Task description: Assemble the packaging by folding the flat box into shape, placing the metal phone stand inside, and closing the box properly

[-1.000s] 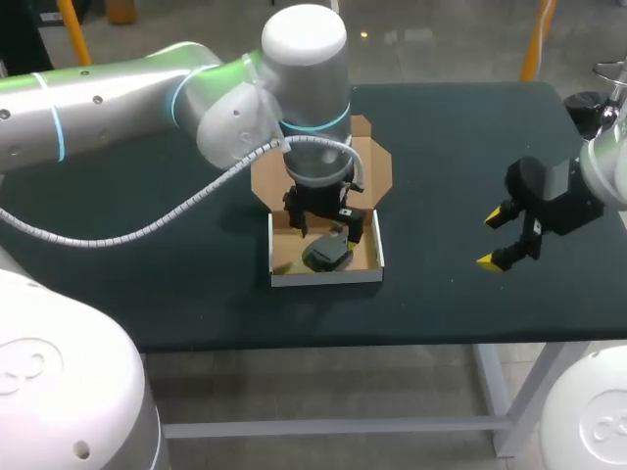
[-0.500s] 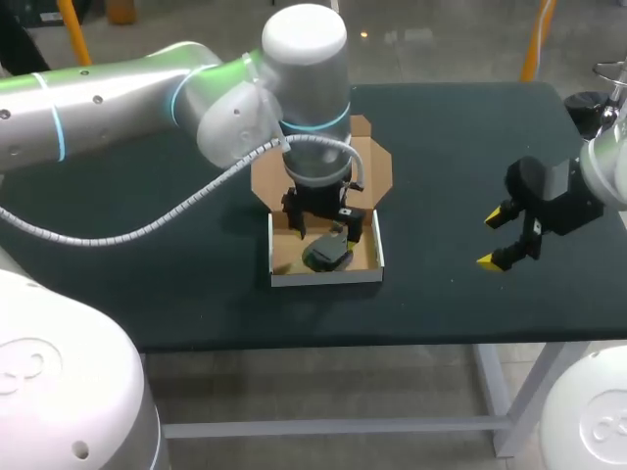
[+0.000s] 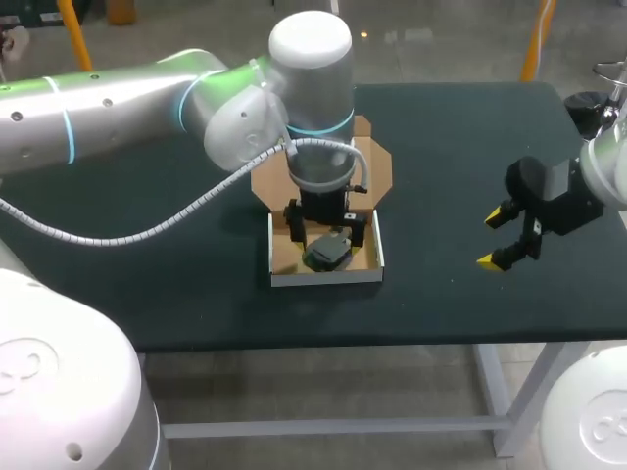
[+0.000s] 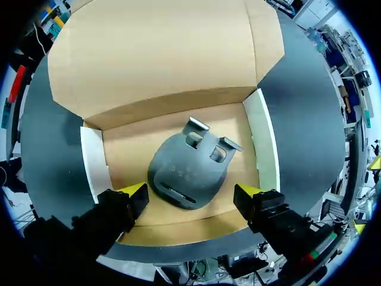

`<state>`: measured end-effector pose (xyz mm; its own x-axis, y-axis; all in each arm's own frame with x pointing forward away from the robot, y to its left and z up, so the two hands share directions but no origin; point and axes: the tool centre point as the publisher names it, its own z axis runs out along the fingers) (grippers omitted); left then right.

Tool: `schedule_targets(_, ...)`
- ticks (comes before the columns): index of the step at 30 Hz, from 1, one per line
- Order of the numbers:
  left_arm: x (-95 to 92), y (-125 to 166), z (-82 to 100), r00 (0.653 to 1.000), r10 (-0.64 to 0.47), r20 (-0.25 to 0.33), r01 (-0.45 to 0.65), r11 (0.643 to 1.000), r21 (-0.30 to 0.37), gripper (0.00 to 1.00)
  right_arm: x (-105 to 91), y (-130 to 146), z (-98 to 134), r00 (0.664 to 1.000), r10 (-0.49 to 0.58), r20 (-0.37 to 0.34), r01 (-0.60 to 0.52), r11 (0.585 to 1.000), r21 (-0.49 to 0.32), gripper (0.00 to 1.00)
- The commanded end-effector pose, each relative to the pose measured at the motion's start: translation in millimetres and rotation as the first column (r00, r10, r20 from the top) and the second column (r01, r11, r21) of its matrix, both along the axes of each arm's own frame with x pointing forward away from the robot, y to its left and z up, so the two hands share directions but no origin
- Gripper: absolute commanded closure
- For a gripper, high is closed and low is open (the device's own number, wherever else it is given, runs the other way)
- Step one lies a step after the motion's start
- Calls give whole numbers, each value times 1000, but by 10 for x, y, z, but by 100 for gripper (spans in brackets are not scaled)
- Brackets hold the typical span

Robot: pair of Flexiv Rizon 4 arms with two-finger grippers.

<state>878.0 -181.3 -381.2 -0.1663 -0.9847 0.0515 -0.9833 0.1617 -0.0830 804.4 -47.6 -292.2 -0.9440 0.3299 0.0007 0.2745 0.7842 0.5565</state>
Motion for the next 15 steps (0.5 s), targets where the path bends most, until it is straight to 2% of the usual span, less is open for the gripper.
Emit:
schedule_targets(1,-63,-23,-27,1000,11,5,-11,1000,9,0,-4,-13,10,1000,2,0,-2,1000,4,0)
schedule_targets(15,-394,-53,-170,999,39,-24,-38,998,44,0,-4,-13,10,1000,2,0,-2,1000,4,0)
